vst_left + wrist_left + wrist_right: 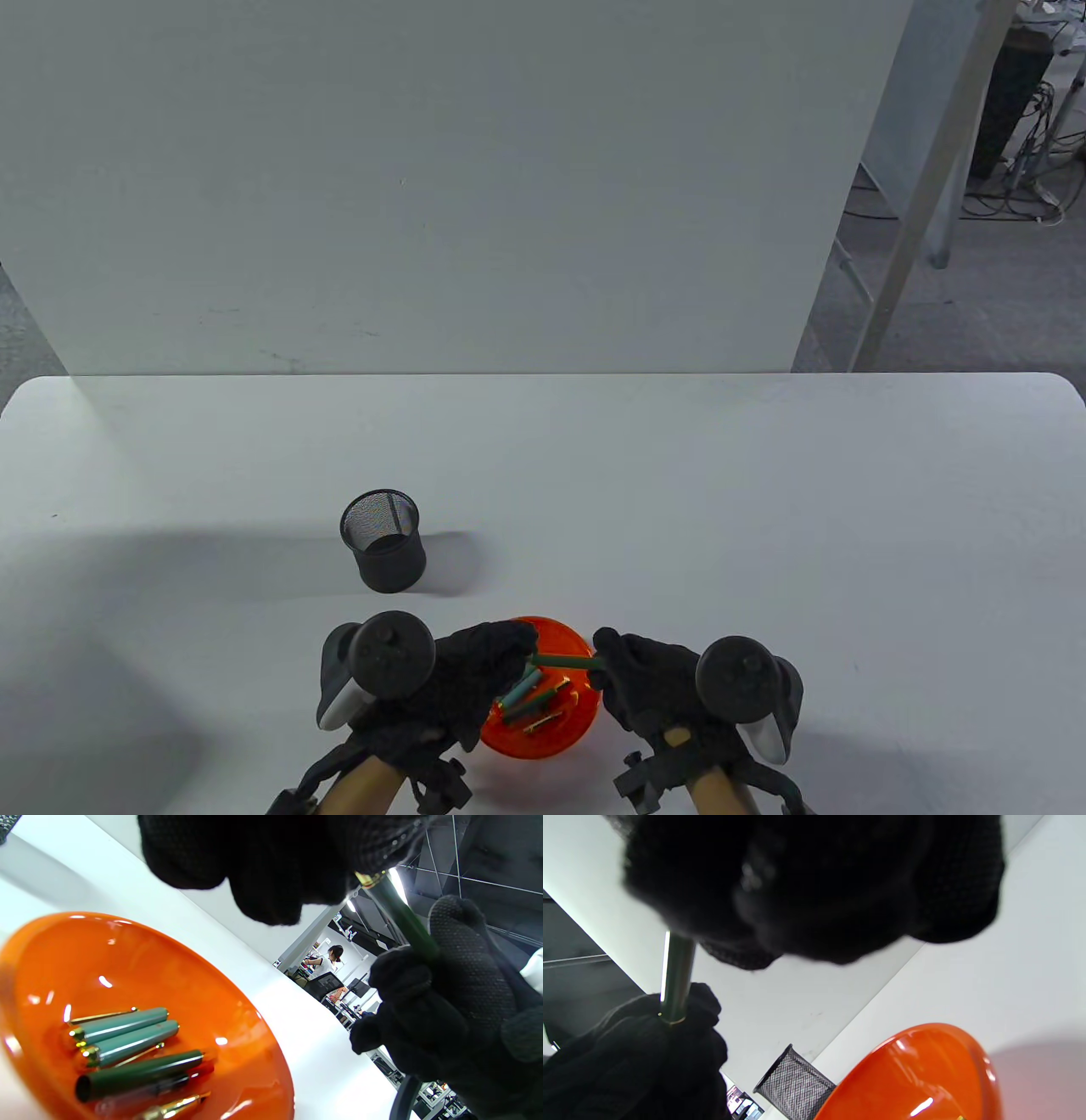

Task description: Assemble fountain pens from components

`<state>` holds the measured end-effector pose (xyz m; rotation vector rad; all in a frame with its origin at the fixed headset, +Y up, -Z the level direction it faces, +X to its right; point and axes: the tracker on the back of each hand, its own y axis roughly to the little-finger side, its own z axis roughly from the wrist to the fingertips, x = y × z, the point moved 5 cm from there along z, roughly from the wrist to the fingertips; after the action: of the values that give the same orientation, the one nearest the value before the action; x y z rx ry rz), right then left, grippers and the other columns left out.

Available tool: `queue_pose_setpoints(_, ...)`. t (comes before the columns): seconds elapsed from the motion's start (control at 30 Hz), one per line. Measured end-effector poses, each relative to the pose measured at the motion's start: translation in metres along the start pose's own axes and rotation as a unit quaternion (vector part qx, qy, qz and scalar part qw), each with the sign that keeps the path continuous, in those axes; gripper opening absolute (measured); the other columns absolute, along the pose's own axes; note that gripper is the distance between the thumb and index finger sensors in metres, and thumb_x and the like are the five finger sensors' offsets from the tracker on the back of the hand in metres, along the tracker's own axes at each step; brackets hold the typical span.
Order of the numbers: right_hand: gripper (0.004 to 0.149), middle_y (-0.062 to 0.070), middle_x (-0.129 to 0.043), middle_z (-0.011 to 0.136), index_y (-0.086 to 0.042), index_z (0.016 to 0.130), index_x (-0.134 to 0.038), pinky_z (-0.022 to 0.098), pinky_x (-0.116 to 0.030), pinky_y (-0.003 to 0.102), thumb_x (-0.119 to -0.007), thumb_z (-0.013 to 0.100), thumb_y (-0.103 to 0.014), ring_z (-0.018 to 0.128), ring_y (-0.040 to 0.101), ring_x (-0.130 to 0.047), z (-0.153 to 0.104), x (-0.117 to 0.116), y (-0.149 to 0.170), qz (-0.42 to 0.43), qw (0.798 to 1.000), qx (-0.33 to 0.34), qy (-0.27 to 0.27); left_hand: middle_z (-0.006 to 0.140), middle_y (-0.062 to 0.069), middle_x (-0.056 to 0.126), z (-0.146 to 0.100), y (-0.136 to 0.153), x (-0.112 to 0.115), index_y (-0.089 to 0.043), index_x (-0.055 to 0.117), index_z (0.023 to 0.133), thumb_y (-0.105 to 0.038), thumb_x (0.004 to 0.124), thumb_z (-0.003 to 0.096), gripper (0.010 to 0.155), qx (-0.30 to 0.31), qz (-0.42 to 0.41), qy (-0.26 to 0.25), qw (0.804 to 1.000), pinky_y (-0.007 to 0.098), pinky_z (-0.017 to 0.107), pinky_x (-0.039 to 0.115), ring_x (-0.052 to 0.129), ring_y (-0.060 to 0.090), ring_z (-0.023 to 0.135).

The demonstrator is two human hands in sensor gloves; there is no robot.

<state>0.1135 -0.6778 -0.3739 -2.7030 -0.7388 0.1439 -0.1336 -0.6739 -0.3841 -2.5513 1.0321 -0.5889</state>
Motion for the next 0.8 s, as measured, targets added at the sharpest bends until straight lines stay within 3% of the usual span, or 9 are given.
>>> queue_pose_setpoints(0.03, 0.061, -0.005, -0.099, 0.037, -0.011, 0.068, -0.094, 0.039, -0.088, 0.046, -0.054, 0.058, -0.056, 0.024, 0.014, -0.101, -0.001, -0.001, 0.001, 0.007, 1.000, -0.006, 0.000, 0.085, -0.003, 0.087, 0.000, 0.000, 0.000, -0.030, 0.068, 0.101, -0.042, 0.069, 0.0548, 0.047, -0.001, 0.001, -0.001, 1.000, 0.043, 0.053, 0.083, 0.098, 0.016, 0.062)
queue_pose_setpoints(0.1, 0.071, 0.006, -0.093, 0.068, -0.003, 0.101, -0.068, 0.049, -0.081, 0.054, -0.056, 0.057, -0.057, 0.049, 0.023, -0.099, 0.001, -0.007, 0.002, 0.036, 0.999, -0.002, -0.031, 0.084, -0.003, 0.087, 0.001, 0.002, 0.001, -0.030, 0.068, 0.101, -0.043, 0.068, 0.0549, 0.047, -0.007, 0.009, 0.000, 1.000, 0.042, 0.053, 0.083, 0.098, 0.016, 0.062)
queue_pose_setpoints(0.17, 0.071, 0.008, -0.088, 0.080, -0.006, 0.108, -0.058, 0.053, -0.078, 0.057, -0.063, 0.057, -0.055, 0.058, 0.026, -0.096, 0.003, -0.012, -0.001, 0.045, 0.997, 0.015, -0.058, 0.084, -0.003, 0.087, 0.001, 0.006, 0.003, -0.030, 0.067, 0.101, -0.043, 0.067, 0.0550, 0.047, -0.014, -0.002, 0.006, 1.000, 0.043, 0.053, 0.083, 0.098, 0.016, 0.062)
queue_pose_setpoints(0.3, 0.066, 0.007, -0.086, 0.084, -0.011, 0.108, -0.060, 0.055, -0.078, 0.056, -0.072, 0.056, -0.049, 0.060, 0.024, -0.095, 0.002, -0.015, -0.010, 0.011, 0.997, 0.043, -0.069, 0.084, -0.003, 0.087, 0.001, 0.009, -0.001, -0.030, 0.067, 0.101, -0.043, 0.067, 0.0550, 0.048, -0.020, -0.006, -0.004, 1.000, 0.043, 0.053, 0.083, 0.098, 0.017, 0.062)
queue_pose_setpoints(0.43, 0.050, 0.002, -0.092, 0.076, -0.016, 0.098, -0.073, 0.053, -0.081, 0.052, -0.077, 0.056, -0.042, 0.055, 0.019, -0.098, 0.003, -0.010, -0.014, -0.009, 0.998, 0.047, -0.037, 0.084, -0.003, 0.087, 0.000, 0.008, -0.001, -0.029, 0.067, 0.101, -0.043, 0.067, 0.0550, 0.048, -0.018, -0.011, 0.000, 1.000, 0.043, 0.053, 0.083, 0.098, 0.016, 0.062)
queue_pose_setpoints(0.63, 0.048, -0.003, -0.100, 0.053, -0.008, 0.084, -0.085, 0.044, -0.088, 0.044, -0.074, 0.056, -0.046, 0.036, 0.011, -0.104, 0.004, -0.006, -0.007, 0.016, 0.999, 0.019, -0.028, 0.084, -0.002, 0.086, -0.001, 0.000, 0.000, -0.029, 0.067, 0.101, -0.042, 0.068, 0.0548, 0.048, -0.001, -0.008, -0.007, 1.000, 0.041, 0.054, 0.083, 0.097, 0.015, 0.062)
queue_pose_setpoints(0.73, 0.048, -0.003, -0.098, 0.054, -0.008, 0.084, -0.084, 0.045, -0.087, 0.046, -0.072, 0.057, -0.045, 0.038, 0.012, -0.103, 0.004, -0.005, -0.006, 0.035, 0.999, 0.010, -0.028, 0.085, -0.004, 0.086, -0.001, -0.002, -0.001, -0.031, 0.066, 0.101, -0.045, 0.068, 0.0553, 0.048, 0.000, -0.002, -0.012, 1.000, 0.042, 0.054, 0.083, 0.097, 0.015, 0.063)
queue_pose_setpoints(0.8, 0.047, -0.002, -0.097, 0.055, -0.009, 0.085, -0.084, 0.045, -0.087, 0.047, -0.071, 0.057, -0.045, 0.039, 0.013, -0.102, 0.004, 0.007, -0.005, 0.020, 1.000, 0.003, -0.003, 0.094, -0.003, 0.079, -0.003, 0.008, -0.007, -0.032, 0.057, 0.106, -0.049, 0.071, 0.0546, 0.057, -0.043, 0.007, -0.044, 0.998, 0.044, 0.054, 0.082, 0.094, 0.019, 0.070)
